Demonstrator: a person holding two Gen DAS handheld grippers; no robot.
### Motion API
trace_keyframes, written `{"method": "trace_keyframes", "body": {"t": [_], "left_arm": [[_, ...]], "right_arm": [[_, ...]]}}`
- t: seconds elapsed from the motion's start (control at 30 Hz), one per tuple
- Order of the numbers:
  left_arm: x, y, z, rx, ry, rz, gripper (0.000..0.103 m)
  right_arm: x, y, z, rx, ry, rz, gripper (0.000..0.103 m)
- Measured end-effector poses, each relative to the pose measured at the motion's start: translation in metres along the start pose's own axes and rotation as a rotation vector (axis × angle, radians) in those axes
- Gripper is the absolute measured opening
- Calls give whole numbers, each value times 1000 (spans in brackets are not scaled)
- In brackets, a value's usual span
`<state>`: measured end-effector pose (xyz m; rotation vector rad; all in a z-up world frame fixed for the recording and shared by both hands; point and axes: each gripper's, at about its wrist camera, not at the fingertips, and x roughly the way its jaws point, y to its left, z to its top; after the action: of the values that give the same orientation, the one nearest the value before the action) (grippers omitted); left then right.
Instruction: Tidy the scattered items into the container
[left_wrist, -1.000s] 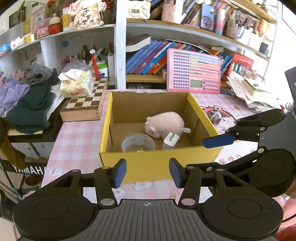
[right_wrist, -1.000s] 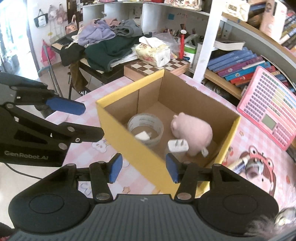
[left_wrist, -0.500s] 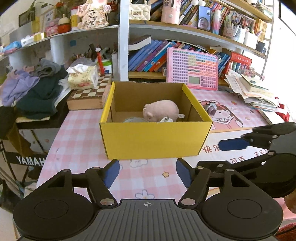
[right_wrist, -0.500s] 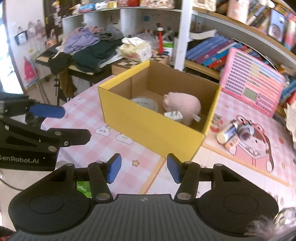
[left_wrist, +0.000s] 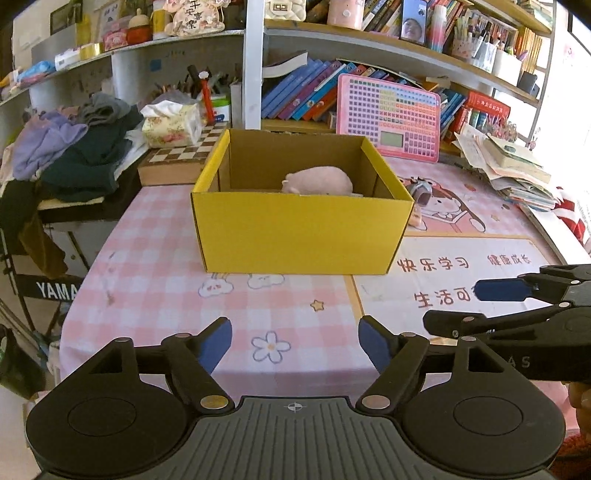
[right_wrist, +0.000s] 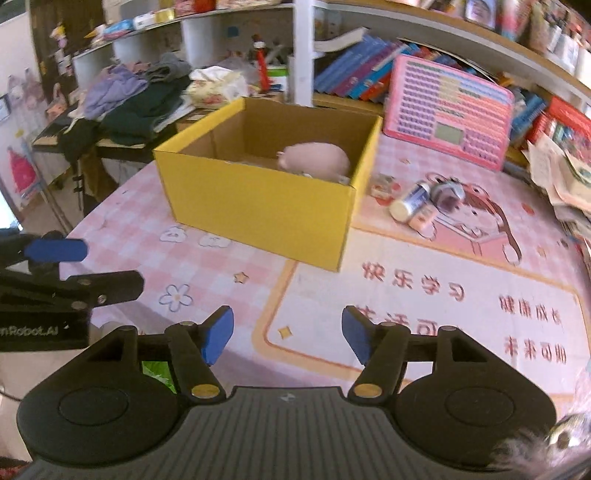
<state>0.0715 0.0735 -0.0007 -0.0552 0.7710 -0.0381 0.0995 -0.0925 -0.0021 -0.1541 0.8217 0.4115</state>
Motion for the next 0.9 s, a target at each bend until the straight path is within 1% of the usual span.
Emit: {"method": "trace_keyframes", "body": {"t": [0.1,0.13,0.2,0.3,0.47,0.6,0.9], "left_arm": [[0,-5,-4,7,11,3,79],[0,-6,-6,8,15,3,79],[1,-10,-11,4,29,1,82],[3,-16,-18,3,59,-18,83],[5,-23,-21,15,73,-37,83],[9,-30,-21,24,82,-59,84],[21,-52,-19,90,111,-125,84]], "right_arm": [[-3,-3,-5,15,-2,-21,74],[-4,-4,-7,19,-2,-26,75],[-6,-5,-12,21,1,-38,79],[-8,-6,-19,23,9,-57,83],[-13,-10,-28,39,19,-92,87],[-18,-18,-34,63,26,-118,88],[-24,-35,-43,118,46,-170,89]]}}
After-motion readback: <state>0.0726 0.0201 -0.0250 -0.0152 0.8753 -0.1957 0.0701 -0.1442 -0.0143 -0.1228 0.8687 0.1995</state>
